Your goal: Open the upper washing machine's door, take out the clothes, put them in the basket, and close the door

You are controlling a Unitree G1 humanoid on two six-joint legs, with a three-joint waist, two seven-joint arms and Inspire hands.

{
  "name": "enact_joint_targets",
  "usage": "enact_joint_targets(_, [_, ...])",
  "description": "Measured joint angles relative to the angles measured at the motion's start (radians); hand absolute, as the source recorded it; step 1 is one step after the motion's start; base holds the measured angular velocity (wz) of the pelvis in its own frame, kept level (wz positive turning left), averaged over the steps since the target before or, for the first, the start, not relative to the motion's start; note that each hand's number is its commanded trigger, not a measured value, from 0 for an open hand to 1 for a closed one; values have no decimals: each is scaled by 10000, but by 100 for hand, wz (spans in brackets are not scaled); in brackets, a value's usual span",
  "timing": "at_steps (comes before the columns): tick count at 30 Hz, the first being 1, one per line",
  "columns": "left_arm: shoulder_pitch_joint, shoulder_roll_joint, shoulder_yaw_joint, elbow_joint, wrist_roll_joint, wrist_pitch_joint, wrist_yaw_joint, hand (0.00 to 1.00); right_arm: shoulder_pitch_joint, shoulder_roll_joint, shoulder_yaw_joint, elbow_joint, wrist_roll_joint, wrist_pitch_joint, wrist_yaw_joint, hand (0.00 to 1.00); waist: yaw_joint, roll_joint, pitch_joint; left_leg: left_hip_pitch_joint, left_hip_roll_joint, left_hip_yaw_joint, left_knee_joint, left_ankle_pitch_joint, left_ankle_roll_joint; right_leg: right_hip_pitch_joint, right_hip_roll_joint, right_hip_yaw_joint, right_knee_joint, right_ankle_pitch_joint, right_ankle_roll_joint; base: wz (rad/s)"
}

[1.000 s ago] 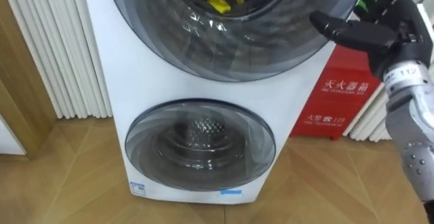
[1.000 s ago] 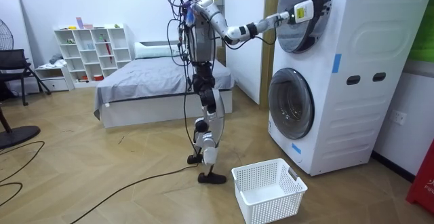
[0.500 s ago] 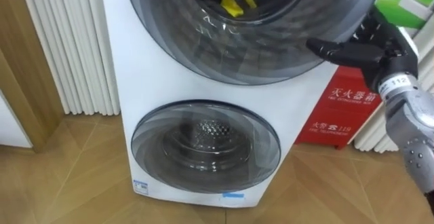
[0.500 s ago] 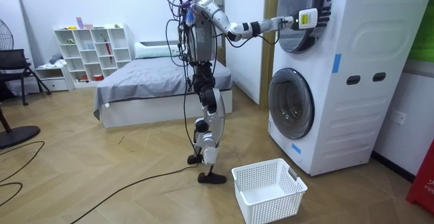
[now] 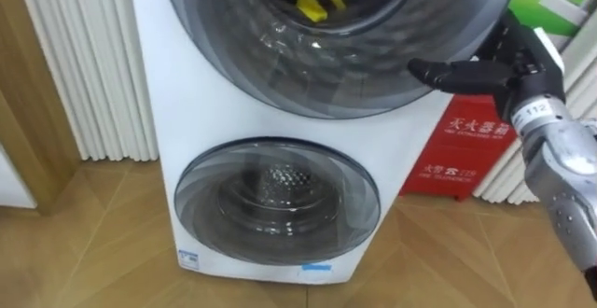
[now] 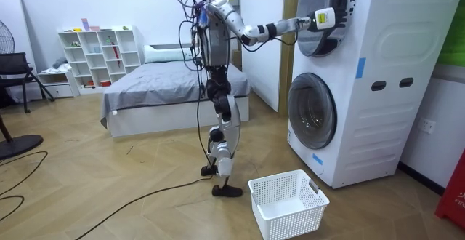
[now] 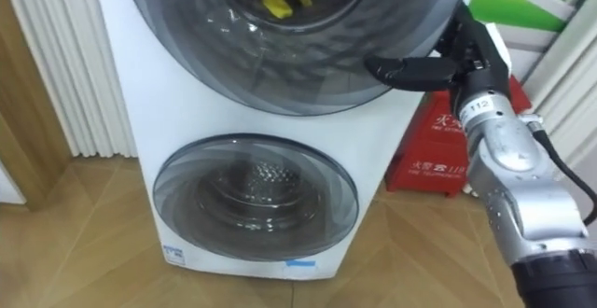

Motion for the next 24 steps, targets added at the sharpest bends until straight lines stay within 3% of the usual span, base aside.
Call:
enact_joint_targets(4, [-76,12,-448,73,-66,-18,20,0,65,2,408,-444,-14,0,59,0,-171,133,-2,99,13,84,-6,0,0,28,29,124,22,12,-20,-12])
enact_joint_targets(10, [-244,23,-703,93,-77,-86,76,0,65,2,511,-634,-338,23,57,0,-230,131,-9,82,18,127,-24,0,0,-50,45,160,43,14,-25,-4])
enact_joint_targets(15, [-181,58,-701,389,-86,-85,94,0,140,15,627,-1312,-1071,433,80,0,-214,125,-12,112,32,378,-47,0,0,-234,100,484,183,25,-43,-21])
enact_joint_targets(19, [-44,221,-700,390,-214,-86,169,0,1019,120,712,-2928,-1307,717,41,0,-145,118,-18,289,100,395,-108,-2,-3,-250,180,357,213,70,-120,-28])
enact_joint_targets(24, [-152,197,-848,383,-206,-132,306,0,2130,518,694,-4560,-1392,737,37,0,-200,159,-28,286,143,399,-90,-3,-5,-274,236,379,186,108,-196,-10])
